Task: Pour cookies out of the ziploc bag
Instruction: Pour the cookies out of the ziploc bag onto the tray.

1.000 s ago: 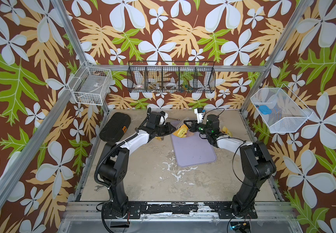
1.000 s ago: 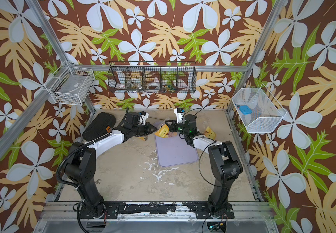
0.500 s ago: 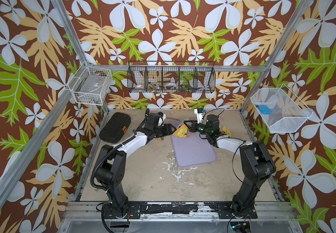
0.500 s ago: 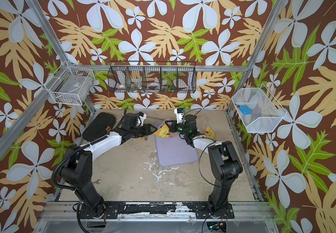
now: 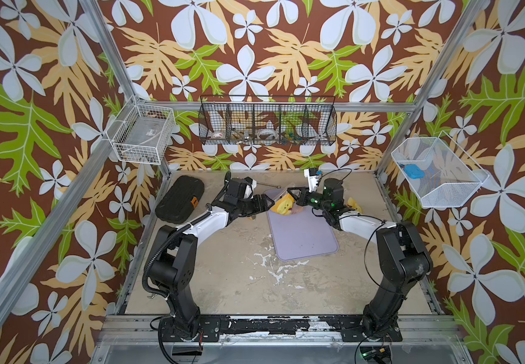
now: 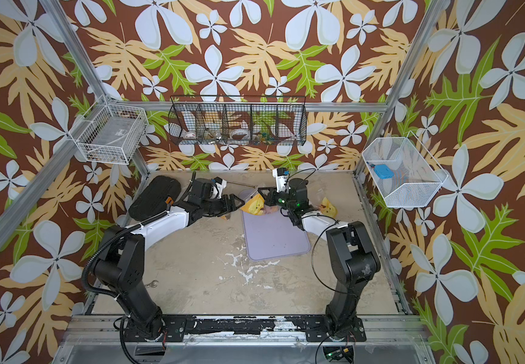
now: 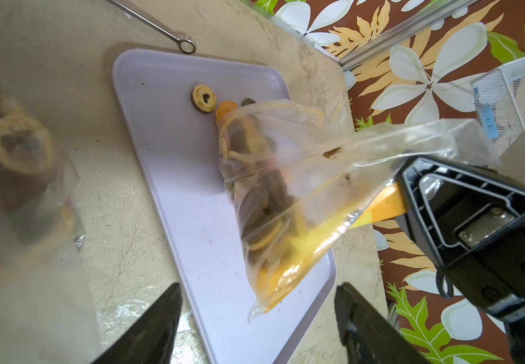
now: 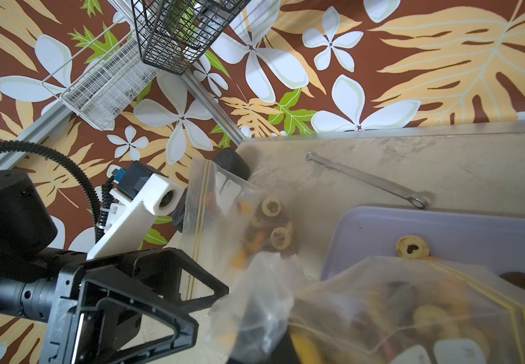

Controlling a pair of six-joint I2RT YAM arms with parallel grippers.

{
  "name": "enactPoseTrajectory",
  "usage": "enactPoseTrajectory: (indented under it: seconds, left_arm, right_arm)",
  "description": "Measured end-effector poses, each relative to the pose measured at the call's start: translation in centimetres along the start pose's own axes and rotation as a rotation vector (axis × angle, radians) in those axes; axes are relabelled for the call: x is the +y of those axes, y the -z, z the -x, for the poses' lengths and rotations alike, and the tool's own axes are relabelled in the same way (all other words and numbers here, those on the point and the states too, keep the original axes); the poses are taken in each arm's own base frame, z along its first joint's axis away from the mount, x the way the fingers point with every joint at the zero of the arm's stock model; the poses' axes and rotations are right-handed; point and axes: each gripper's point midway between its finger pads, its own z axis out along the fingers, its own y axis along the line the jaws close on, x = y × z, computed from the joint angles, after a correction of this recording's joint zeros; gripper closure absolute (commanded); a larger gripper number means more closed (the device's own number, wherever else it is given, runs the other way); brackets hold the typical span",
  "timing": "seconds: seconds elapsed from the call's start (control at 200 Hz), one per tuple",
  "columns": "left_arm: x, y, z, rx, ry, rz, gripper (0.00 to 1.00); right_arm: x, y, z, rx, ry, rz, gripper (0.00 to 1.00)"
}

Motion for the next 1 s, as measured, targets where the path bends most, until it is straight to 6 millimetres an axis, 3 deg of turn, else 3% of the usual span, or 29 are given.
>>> enactPoseTrajectory:
  seconds: [0.215,0.32,0.57,0.706,0.856,1.001]
  left_arm:
    - [0.3,-0.8,-0.6,0.018,0.037,-0.025,0.48]
    - [0.1,-1.0,-0.6,0.020,0.043,-0.044,0.55]
    - [-1.1,-0.8,-0.1,0.007,0.041,-0.091,0.60]
    - [-1.6,-0.6,0.2,-0.003,0.034,-0.115,0.77]
    - [-1.5,-1.1,-0.2,0.015,0.051,-0.127,0.77]
    - [-1.6,-1.2,-0.5,0.027,0.052,-0.138,0.73]
  right_arm:
    - [0.0,0.1,-0.2,0.003,-0.003,0.000,0.98]
    - [0.0,0.2,-0.3,0.007,-0.005,0.002,0.98]
    - [1.0,0.6,0.5,-0.006,0.006,0.020,0.98]
    - [0.6,0.4,0.0,-0.001,0.002,0.017,0.98]
    - [-0.7,0.4,-2.2,0.037,-0.050,-0.005,0.98]
    - [-0.6,0.4,-2.2,0.038,-0.054,0.000,0.98]
